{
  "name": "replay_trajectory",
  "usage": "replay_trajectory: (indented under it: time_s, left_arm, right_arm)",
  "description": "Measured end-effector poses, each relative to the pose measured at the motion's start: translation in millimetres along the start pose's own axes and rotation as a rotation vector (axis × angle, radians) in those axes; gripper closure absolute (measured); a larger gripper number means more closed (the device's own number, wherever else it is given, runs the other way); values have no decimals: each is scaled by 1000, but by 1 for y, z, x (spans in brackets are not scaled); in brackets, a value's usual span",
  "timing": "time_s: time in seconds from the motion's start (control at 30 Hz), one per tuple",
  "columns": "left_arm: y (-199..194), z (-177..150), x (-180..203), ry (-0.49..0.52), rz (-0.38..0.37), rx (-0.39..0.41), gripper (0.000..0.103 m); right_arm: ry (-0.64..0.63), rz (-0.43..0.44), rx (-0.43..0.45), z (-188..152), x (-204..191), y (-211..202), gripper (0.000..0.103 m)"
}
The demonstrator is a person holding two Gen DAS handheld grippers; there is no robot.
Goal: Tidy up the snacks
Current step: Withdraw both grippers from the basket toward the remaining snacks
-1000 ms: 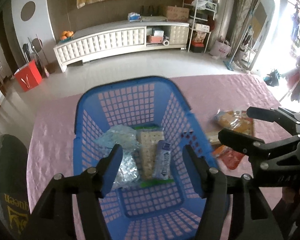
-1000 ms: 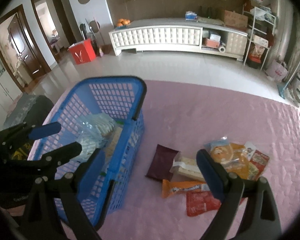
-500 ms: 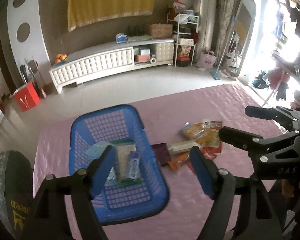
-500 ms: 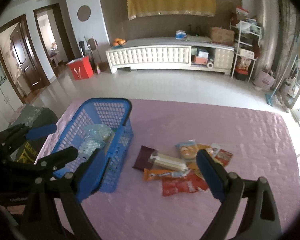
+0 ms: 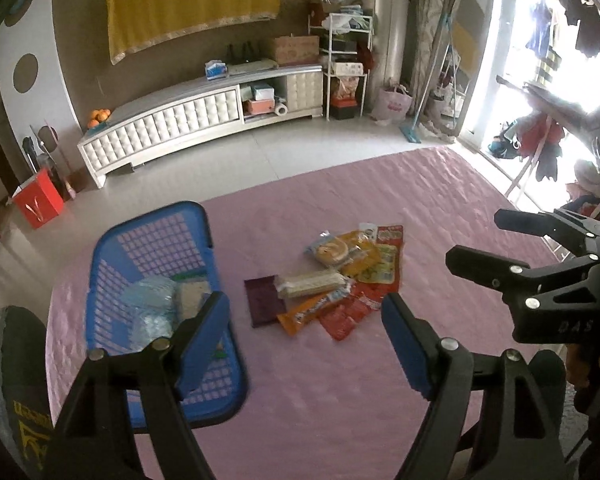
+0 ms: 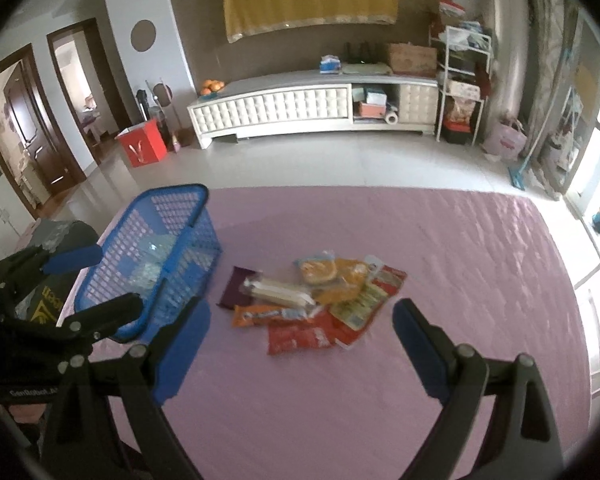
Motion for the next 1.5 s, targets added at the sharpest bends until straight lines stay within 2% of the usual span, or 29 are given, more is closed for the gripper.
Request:
replay_trajectory:
  time_s: [0.17,0.53,1.0,1.03,1.17,1.2,1.27,1.33,1.5]
  left_arm:
    - [21,-6,23,13,-22,-42,26]
    - [70,-18,48,3,-47,-136,26]
    - [143,-27,43,-22,-52,-222,26]
    - [147,-27,43,-18,-59,-225,26]
    - [158,-30,44,29,-81,-214,27]
    - [161,-31,44,42,-86,-212,29]
    - [168,-34,47,70,-104,-227,41]
    - [176,-41,50,104,-110,-251,45]
    - [186,-53,56,145,-134,-278,45]
  right_arm:
    - [29,-6,-34,-11,23,9,8]
    - [66,7,-111,-33,60,40,8]
    - [105,45,-233,-38,92,113,8]
    - [109,53,-241,-37,93,119,10]
    - [132,111,-281,-35,98,141,30]
    - [136,116,-293,-35,100,147,32]
    - [136,121,-312,-34,102,157,34]
    - [149,131,-324,-35,104,165,34]
    - [196,156,-352,-38,112,177,36]
Point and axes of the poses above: each gripper's, at about its wrist camera, not at the fingertips, and y roughly the way its jaws point, x to its right, z to its top, the point moved 1 cm from there along y, roughly the way its jaws point
